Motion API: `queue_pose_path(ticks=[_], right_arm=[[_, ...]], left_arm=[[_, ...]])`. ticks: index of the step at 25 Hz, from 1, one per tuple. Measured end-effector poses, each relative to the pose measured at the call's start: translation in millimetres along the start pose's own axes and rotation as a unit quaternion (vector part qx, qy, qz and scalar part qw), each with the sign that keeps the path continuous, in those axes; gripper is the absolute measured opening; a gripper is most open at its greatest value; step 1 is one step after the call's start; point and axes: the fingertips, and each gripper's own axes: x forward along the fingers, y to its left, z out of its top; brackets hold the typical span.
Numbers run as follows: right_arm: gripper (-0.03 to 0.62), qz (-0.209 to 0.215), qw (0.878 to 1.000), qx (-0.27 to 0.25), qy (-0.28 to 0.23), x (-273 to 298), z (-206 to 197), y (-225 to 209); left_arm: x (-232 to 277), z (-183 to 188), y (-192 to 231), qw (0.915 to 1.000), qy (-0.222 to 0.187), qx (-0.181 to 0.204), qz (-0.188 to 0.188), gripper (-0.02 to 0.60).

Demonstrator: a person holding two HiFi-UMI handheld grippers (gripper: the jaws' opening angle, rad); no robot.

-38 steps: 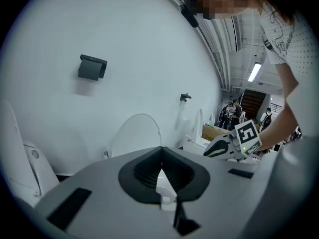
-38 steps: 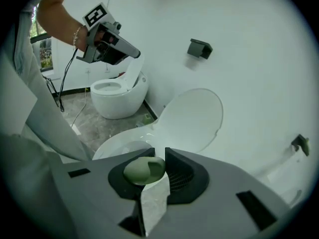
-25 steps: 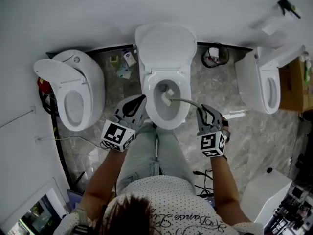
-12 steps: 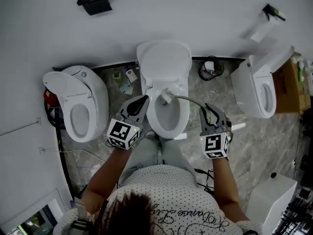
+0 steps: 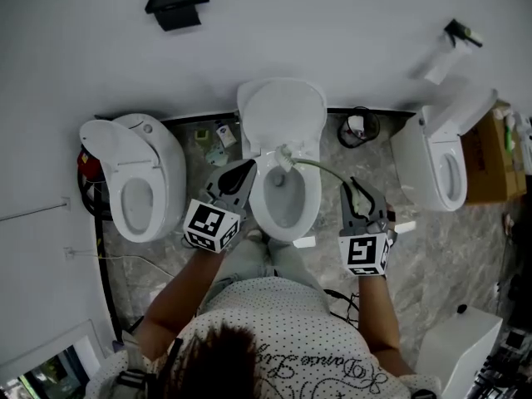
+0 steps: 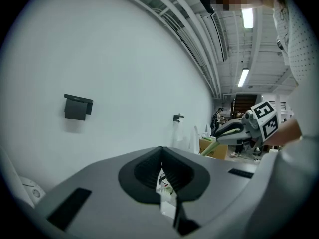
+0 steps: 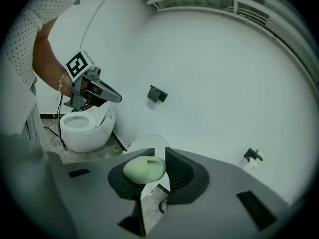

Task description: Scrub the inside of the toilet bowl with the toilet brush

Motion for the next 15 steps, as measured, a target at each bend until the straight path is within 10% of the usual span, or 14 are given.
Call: queue_pose_path(ticks=[15], right_arm=[[0.078, -0.02, 0.998, 0.033, -0.047, -17.5, 28.2, -15.1]], left_arm=[[-5.8, 8.5, -2.9, 0.9999, -0.013, -0.003, 0.001, 0.003]])
